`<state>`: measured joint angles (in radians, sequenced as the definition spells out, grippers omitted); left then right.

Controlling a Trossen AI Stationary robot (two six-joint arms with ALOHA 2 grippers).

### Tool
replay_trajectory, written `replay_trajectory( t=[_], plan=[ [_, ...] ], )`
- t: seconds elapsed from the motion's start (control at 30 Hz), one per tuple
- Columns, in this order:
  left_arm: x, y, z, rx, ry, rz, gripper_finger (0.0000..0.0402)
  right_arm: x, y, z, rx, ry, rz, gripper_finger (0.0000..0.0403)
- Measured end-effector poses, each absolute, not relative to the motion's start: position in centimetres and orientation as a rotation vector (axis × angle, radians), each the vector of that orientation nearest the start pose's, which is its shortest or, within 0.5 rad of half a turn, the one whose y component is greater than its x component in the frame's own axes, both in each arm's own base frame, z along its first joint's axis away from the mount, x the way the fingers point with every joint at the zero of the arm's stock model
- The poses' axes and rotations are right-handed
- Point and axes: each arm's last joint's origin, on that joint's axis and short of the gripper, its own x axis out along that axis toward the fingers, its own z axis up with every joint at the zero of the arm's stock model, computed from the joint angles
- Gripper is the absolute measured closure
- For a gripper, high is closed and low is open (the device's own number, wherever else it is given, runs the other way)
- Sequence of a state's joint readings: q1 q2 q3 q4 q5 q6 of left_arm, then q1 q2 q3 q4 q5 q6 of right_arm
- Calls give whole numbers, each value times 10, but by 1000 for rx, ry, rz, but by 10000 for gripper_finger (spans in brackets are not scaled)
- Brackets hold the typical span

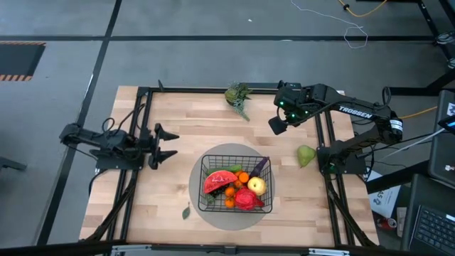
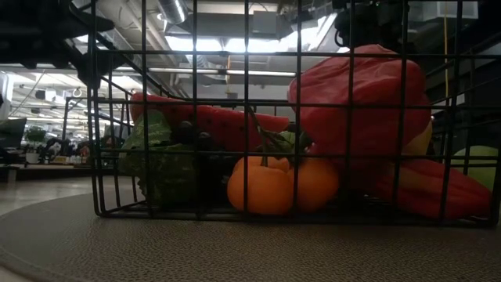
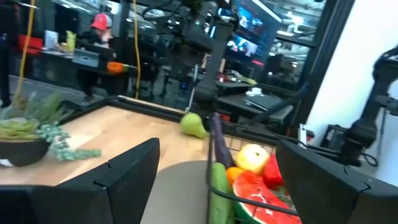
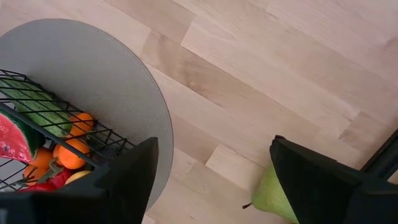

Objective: Build produce basket
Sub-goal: Put the green pear into the black wire basket

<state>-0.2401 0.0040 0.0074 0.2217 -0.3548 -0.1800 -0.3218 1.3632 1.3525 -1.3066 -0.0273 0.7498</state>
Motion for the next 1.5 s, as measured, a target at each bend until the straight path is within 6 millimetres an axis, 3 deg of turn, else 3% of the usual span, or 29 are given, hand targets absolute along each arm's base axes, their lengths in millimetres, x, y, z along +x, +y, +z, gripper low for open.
replay_trajectory(
  t=[0.23,0.5,0.73,1.5],
  plan=[
    [94,-8,186,-221,-218,47,86,224,-74,326,863,1152,-734,94],
    [97,-7,170,-289,-48,26,86,224,-74,326,863,1152,-734,94],
    [97,-7,170,-216,-48,32,86,224,-74,326,866,1151,-736,94],
    [97,-7,169,-213,-43,35,86,231,-76,328,863,1076,-724,94]
  ],
)
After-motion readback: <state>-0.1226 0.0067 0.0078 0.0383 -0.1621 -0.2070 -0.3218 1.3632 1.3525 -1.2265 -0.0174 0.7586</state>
